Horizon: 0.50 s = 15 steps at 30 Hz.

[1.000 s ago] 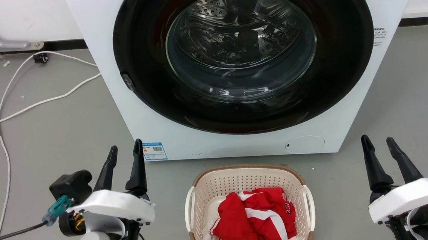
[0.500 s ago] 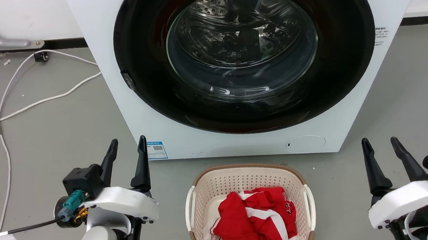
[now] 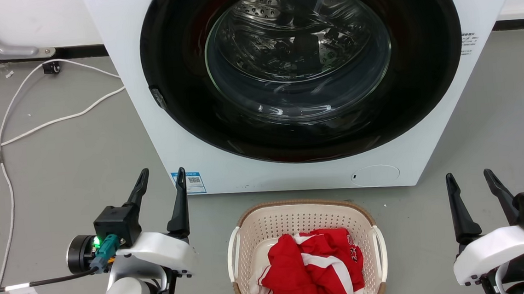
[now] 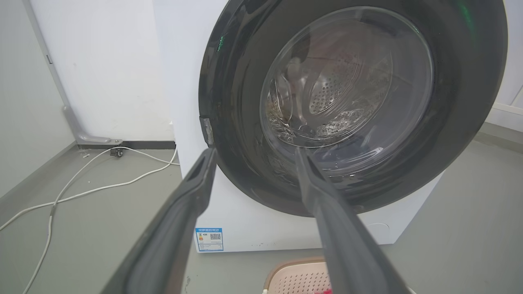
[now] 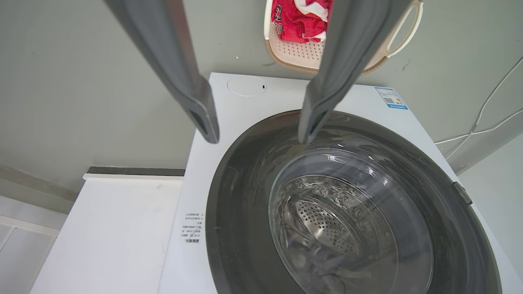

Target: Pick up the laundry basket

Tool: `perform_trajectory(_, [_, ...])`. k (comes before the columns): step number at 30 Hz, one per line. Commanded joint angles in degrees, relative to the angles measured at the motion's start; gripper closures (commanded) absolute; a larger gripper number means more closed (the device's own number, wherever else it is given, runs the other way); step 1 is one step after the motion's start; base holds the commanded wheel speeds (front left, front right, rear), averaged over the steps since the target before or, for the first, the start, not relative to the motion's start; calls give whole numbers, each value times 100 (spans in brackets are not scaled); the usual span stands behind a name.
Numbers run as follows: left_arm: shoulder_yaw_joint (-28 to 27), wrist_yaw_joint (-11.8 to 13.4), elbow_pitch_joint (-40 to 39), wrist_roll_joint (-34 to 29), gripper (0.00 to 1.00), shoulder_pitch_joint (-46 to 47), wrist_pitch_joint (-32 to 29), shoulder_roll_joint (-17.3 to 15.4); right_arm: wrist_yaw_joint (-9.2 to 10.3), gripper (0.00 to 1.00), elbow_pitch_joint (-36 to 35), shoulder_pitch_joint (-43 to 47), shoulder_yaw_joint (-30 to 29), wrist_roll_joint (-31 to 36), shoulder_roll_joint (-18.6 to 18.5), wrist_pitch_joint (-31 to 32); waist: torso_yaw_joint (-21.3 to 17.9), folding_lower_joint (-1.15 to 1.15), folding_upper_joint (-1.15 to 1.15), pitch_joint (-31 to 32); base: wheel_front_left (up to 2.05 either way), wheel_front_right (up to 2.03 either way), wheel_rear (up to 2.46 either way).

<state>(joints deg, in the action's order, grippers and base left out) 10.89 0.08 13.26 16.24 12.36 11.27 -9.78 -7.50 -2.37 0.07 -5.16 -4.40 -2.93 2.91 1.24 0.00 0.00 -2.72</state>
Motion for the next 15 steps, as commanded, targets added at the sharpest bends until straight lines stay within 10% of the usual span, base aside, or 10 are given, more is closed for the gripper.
perform_trajectory(1, [31, 32, -11, -109, 0, 143, 35, -22, 2, 0, -85, 48, -21, 109, 3, -17, 2, 0, 0, 0, 0, 0, 0])
perform_trajectory(15, [100, 73, 99, -507, 0, 91, 203, 4, 2, 0, -355, 238, -49, 568, 6, 51, 27, 0, 0, -12, 0, 0, 0])
